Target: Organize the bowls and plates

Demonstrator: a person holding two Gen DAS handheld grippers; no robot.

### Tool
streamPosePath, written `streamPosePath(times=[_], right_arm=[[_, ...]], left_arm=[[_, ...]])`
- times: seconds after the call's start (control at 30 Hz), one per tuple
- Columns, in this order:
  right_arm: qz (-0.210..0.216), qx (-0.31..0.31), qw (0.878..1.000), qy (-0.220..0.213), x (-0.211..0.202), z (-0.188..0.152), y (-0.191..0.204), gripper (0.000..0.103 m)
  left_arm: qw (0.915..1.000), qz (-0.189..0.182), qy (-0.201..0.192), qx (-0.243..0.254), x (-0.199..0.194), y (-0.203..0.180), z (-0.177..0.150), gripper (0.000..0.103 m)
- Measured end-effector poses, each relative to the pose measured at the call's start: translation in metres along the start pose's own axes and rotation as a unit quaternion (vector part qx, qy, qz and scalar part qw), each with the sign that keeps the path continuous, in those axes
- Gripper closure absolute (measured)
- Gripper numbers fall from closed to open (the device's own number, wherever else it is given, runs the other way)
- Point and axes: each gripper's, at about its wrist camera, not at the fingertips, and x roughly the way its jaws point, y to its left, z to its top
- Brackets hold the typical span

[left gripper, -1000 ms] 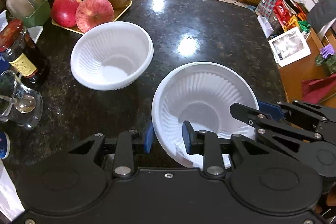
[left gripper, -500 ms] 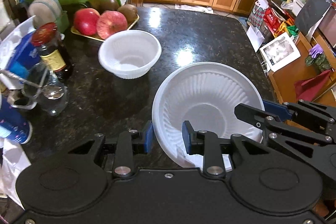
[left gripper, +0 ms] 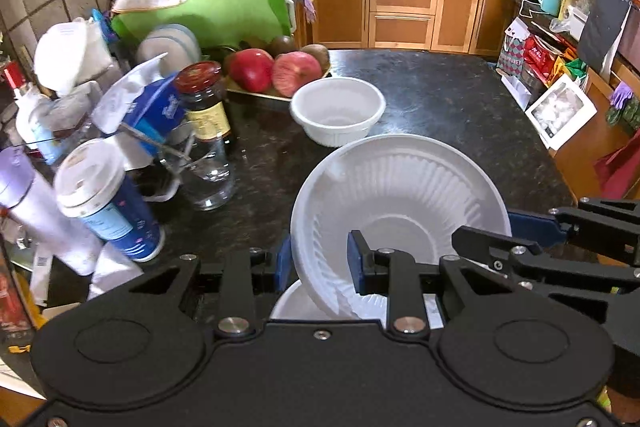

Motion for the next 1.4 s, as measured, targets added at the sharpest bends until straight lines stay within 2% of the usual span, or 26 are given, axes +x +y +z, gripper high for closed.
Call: streamPosePath(times=[0.23,0.63,0.83,1.13,1.4], right_arm=[[-0.010,0.015,1.000,0.004,0.000,-0.021,0.024,0.074],[-0.039,0.046,0.998,0.035,0.018,-0.044,0.038,0.074],[-0.046,0.054,0.996,0.049,0.027,-0.051,0.041,0.074],[-0.052,0.060,0.995,0.062,0.037,-0.055,0.041,0.074],[-0.068,0.047,0.995,0.056,0.038,-0.055,0.042,0.074]], left_arm=[[0.9993,-0.019,0.025,0.018,0.001,0.016,-0.023,0.066],[0.9959,-0.062,0.059,0.028,0.019,0.032,-0.053,0.066],[0.9958,-0.066,0.056,0.030,0.021,0.036,-0.058,0.066],[0.9940,-0.077,0.073,0.028,0.033,0.040,-0.060,0.066],[0.9936,-0.080,0.076,0.028,0.037,0.043,-0.061,0.066]])
